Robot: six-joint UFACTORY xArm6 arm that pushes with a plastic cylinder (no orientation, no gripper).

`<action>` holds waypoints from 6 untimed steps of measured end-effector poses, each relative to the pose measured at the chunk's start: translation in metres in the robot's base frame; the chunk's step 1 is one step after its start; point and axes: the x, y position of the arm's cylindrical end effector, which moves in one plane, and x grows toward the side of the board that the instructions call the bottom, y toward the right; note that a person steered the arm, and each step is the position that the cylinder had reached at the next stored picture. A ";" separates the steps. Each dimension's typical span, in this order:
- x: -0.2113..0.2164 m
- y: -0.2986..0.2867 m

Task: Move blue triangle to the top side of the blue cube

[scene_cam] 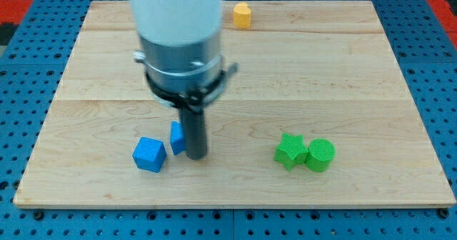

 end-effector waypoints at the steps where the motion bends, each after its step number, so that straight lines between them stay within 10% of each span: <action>1: -0.004 -0.002; 6: -0.081 0.009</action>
